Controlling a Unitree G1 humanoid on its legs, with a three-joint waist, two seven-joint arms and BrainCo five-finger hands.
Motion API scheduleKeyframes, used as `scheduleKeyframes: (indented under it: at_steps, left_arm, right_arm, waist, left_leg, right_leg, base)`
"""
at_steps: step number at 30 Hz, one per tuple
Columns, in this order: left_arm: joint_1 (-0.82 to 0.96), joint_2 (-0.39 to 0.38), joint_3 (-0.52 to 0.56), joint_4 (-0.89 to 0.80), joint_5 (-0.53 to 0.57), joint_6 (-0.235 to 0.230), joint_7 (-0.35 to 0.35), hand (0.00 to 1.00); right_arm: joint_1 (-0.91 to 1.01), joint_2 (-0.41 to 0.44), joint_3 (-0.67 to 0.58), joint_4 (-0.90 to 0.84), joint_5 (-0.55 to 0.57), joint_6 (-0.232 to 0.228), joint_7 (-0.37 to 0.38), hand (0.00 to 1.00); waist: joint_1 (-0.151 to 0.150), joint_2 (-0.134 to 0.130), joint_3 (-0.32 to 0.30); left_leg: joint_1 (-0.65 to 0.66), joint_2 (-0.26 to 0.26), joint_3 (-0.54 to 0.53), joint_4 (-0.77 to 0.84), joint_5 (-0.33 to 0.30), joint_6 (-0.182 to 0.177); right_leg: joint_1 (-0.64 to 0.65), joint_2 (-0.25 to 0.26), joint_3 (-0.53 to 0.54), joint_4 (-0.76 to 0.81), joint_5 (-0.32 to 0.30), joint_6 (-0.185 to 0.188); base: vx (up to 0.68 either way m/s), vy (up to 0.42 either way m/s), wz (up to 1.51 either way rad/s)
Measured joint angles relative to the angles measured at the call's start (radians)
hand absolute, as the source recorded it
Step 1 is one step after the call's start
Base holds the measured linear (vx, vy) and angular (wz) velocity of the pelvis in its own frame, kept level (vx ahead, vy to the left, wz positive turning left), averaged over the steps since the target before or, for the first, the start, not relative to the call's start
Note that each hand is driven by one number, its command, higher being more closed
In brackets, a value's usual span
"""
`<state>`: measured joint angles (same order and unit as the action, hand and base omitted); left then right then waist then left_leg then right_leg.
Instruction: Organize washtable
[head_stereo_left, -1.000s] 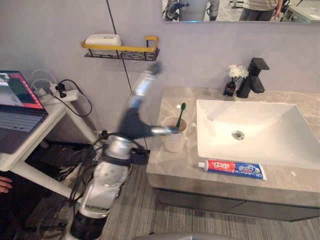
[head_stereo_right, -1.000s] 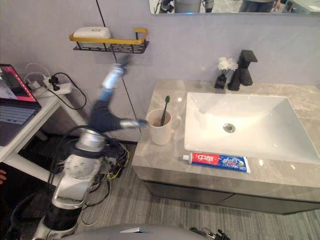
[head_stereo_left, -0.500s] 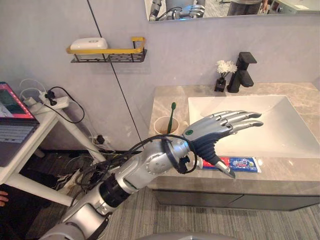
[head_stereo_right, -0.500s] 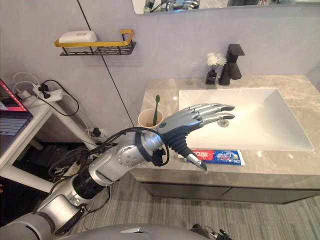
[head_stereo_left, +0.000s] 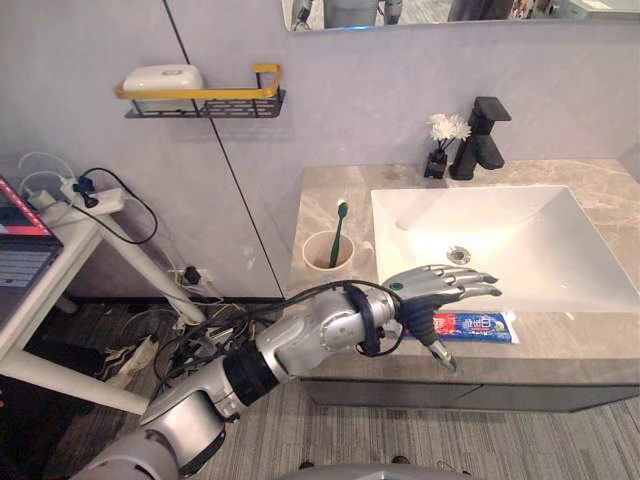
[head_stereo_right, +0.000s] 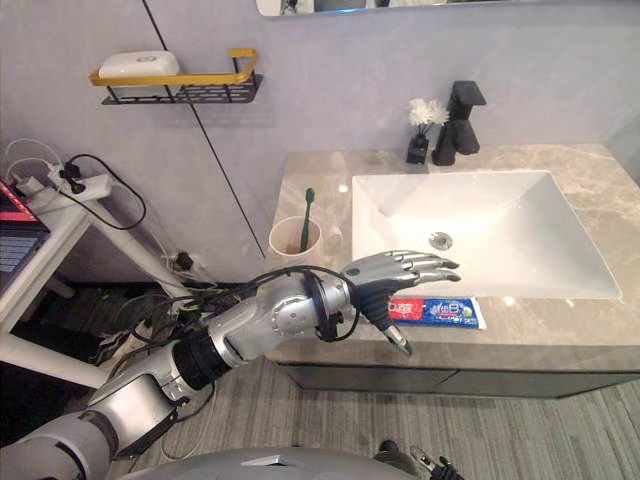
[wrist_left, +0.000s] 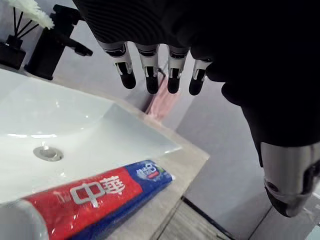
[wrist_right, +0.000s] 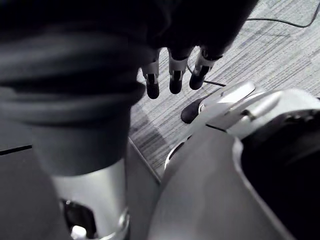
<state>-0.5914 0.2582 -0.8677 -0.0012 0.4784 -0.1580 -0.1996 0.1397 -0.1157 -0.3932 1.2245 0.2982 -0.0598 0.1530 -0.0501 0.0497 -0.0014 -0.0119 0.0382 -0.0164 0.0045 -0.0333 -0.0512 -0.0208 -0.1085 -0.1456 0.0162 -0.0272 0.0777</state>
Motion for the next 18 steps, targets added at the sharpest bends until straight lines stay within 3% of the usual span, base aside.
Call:
scheduleKeyframes:
  at_steps: [13,18]
  left_arm:
    - [0.000,-0.009,-0.001,0.013,-0.023,0.030,-0.028,0.00]
    - [0.016,0.007,0.000,0.110,-0.022,0.038,-0.027,0.00]
  right_arm:
    - [0.000,0.010,-0.032,0.000,0.000,0.006,0.000,0.00]
    - [-0.008,0.008,-0.045,-0.001,0.000,0.007,-0.002,0.00]
  waist:
    - [-0.007,0.001,-0.001]
    - [-0.023,0.002,-0.001]
  left_leg:
    - [-0.002,0.000,0.003,0.000,0.000,0.000]
    - [0.006,0.001,0.008,-0.005,0.000,0.000]
  right_leg:
    - [-0.003,0.000,0.000,0.000,0.001,0.001]
    - [0.021,0.004,-0.003,-0.047,0.028,-0.003]
  base:
    - [0.00,0.001,0.00]
    - [0.00,0.000,-0.02]
